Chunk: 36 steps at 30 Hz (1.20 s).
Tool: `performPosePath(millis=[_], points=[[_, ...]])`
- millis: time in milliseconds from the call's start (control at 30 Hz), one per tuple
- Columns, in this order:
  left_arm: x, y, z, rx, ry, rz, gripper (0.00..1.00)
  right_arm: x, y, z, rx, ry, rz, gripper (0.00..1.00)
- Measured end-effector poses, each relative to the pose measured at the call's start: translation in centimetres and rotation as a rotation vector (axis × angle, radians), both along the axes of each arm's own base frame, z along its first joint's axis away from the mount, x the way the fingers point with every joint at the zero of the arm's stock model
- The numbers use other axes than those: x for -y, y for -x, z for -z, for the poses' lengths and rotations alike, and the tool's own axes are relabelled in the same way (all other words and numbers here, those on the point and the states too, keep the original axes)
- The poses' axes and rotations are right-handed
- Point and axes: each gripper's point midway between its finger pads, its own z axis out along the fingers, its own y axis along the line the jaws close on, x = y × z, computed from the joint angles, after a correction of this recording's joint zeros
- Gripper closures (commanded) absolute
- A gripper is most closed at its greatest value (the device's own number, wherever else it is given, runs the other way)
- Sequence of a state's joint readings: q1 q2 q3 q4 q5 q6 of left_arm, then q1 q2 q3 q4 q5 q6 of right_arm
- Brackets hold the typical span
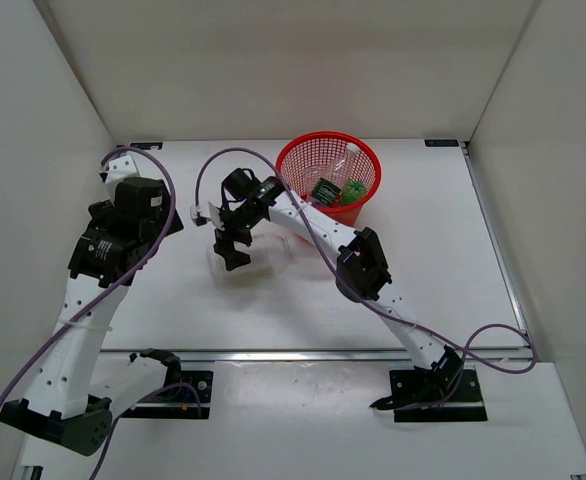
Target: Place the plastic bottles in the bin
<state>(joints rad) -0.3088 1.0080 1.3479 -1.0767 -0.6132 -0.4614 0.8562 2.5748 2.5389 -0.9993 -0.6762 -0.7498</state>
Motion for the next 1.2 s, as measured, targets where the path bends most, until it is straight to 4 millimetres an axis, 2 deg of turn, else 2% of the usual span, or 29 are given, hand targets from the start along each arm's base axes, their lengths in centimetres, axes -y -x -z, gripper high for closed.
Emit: performPosePath(millis=[267,433,633,867,1033,1067,1133,1167,1200], points=[[-0.1,0.1,0.5,-0.013,-0.005,-0.003,0.01,0.7,1.5,1.2,-0.023,0.052,0.028,0.01],[-0.2,0.4,1.0,-0.023,-0.011,-0.005,0.01,-0.4,2.0,1.1,0.05,0.084,0.088,0.0],[-0.3,0.6,0.7,-0.011,-0.013,-0.007,0.01,-1.2,1.6,1.1,0.132,0.119,0.192,0.01],[-0.6,1.0,0.2,0.009,-0.007,-0.011,0.01,0.0,3.2,1.1,0.193,0.117,0.282,0.01],[-0.7,1.2,0.0,0.021,-0.001,-0.015,0.02,0.5,3.6,1.0,0.214,0.084,0.341,0.0],[-0.7,1.2,0.0,0.021,0.0,-0.014,0.02,0.7,3.5,1.0,0.225,0.083,0.355,0.05],[-0.7,1.2,0.0,0.021,0.002,-0.012,0.01,0.6,3.5,0.8,0.248,0.078,0.373,0.27],[-0.7,1.2,0.0,0.021,0.003,-0.012,0.01,0.6,3.4,0.6,0.257,0.069,0.383,0.53],[-0.6,1.2,0.0,0.022,0.003,-0.012,0.02,0.4,3.3,0.1,0.269,0.055,0.39,0.65]])
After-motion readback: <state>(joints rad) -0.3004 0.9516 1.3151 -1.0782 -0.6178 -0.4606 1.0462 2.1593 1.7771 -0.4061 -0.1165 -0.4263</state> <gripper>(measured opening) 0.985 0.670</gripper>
